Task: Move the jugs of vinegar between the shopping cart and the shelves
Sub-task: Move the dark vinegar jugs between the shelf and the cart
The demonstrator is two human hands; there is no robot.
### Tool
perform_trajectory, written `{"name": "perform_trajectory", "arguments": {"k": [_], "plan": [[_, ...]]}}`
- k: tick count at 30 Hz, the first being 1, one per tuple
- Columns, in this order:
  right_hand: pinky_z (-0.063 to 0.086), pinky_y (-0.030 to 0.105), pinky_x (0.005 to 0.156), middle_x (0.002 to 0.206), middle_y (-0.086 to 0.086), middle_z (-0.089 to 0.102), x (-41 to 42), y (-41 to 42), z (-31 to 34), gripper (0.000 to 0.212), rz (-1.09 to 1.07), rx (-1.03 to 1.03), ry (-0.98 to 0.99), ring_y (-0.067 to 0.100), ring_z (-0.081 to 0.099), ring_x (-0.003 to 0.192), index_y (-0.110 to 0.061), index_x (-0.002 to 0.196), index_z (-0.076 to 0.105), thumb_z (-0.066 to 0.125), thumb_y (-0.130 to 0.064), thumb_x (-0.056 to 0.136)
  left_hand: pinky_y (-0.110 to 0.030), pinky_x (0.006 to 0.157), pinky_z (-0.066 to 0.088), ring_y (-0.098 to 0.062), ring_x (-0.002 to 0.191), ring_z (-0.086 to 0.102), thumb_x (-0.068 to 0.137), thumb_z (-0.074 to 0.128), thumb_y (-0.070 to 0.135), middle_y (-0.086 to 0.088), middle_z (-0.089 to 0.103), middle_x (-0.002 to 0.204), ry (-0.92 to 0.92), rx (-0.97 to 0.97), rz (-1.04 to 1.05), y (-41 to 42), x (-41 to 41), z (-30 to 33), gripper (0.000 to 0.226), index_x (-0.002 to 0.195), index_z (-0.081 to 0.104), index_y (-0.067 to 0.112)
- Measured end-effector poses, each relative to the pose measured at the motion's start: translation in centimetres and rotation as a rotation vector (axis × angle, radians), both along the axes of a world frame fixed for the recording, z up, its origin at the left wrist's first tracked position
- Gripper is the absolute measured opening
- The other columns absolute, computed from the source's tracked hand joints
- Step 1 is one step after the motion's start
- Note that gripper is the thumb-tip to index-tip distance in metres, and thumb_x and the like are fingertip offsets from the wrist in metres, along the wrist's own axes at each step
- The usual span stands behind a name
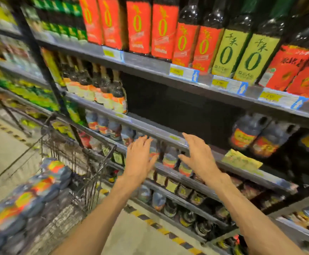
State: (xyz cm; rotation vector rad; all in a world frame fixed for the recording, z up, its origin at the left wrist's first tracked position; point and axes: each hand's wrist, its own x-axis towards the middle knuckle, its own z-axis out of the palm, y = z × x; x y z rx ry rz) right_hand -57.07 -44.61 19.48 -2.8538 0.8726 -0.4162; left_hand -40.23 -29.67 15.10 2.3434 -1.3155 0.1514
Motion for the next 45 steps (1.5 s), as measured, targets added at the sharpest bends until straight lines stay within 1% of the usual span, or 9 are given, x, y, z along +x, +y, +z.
{"name": "perform_trajectory", "arguments": {"k": [6,9,13,26,31,35,39,42,45], "plan": [[0.053,0.047,0.097,0.138,0.016,0.058,11.3,10.6,-2.0,0.079,0.301,0.027,0.042,0.037,0.059,0.124,-0.005,0.147,0.048,0.086,-0.029,0.082,-0.042,0.111,0.037,-0.024,0.140,0.042,0.094,0.064,0.048,0.000,0.044,0.151,0.039,0.030,0.234,15.3,6.4,-2.4,0.067,0.151,0.041,0.020],[0.049,0.044,0.103,0.146,0.009,0.054,16.3,16.4,-3.1,0.082,0.432,-0.010,0.072,0.031,0.053,0.132,-0.012,0.151,0.043,0.079,-0.043,0.086,-0.043,0.109,0.041,-0.027,0.133,0.047,0.092,0.066,0.047,-0.002,0.049,0.147,0.078,0.025,0.351,22.9,8.6,-3.7,0.066,0.148,0.045,0.019],[0.047,0.041,0.106,0.146,0.006,0.052,22.0,23.2,-4.9,0.080,0.566,0.024,0.098,0.028,0.051,0.134,-0.014,0.153,0.040,0.075,-0.047,0.089,-0.047,0.105,0.045,-0.030,0.128,0.051,0.090,0.067,0.046,-0.005,0.053,0.141,0.135,0.043,0.506,31.6,10.7,-5.7,0.065,0.145,0.047,0.018],[0.050,0.045,0.098,0.143,0.002,0.053,40.7,34.8,-13.2,0.079,0.908,0.198,0.231,0.026,0.051,0.131,-0.025,0.152,0.037,0.077,-0.044,0.086,-0.046,0.093,0.049,-0.026,0.115,0.057,0.087,0.068,0.044,-0.004,0.058,0.128,0.368,0.023,0.941,46.8,18.5,-13.5,0.057,0.136,0.049,0.022],[0.043,0.040,0.100,0.149,0.004,0.051,47.7,36.0,-17.0,0.082,0.934,0.240,0.346,0.029,0.049,0.134,-0.019,0.156,0.034,0.074,-0.045,0.090,-0.044,0.086,0.051,-0.034,0.114,0.060,0.083,0.076,0.032,-0.012,0.062,0.127,0.540,0.019,1.143,51.2,22.5,-17.4,0.063,0.138,0.052,0.014],[0.047,0.043,0.104,0.149,0.003,0.051,52.7,35.9,-20.6,0.087,0.931,0.252,0.448,0.027,0.052,0.134,-0.021,0.156,0.032,0.072,-0.055,0.086,-0.049,0.084,0.053,-0.038,0.110,0.059,0.085,0.073,0.043,-0.015,0.056,0.130,0.679,0.182,1.350,54.5,24.9,-21.9,0.069,0.140,0.045,0.013],[0.052,0.046,0.094,0.140,0.005,0.057,55.3,35.5,-22.7,0.074,0.917,0.282,0.501,0.031,0.057,0.126,-0.021,0.150,0.041,0.072,-0.048,0.088,-0.053,0.095,0.051,-0.040,0.120,0.054,0.080,0.082,0.035,-0.017,0.047,0.140,0.788,0.151,1.453,56.4,26.9,-25.5,0.095,0.154,0.027,0.012],[0.053,0.042,0.086,0.129,0.005,0.063,56.5,35.2,-24.2,0.069,0.911,0.287,0.496,0.030,0.061,0.117,-0.019,0.147,0.047,0.077,-0.039,0.087,-0.053,0.098,0.050,-0.041,0.124,0.052,0.078,0.084,0.031,-0.020,0.044,0.143,0.822,0.090,1.498,57.6,28.6,-28.6,0.102,0.156,0.020,0.013],[0.055,0.041,0.082,0.122,0.000,0.064,57.7,34.8,-26.5,0.068,0.859,0.307,0.518,0.026,0.062,0.112,-0.027,0.145,0.047,0.079,-0.037,0.085,-0.053,0.106,0.045,-0.042,0.132,0.047,0.076,0.086,0.029,-0.023,0.041,0.148,0.858,0.087,1.518,58.8,31.2,-31.9,0.110,0.158,0.016,0.009]]}}
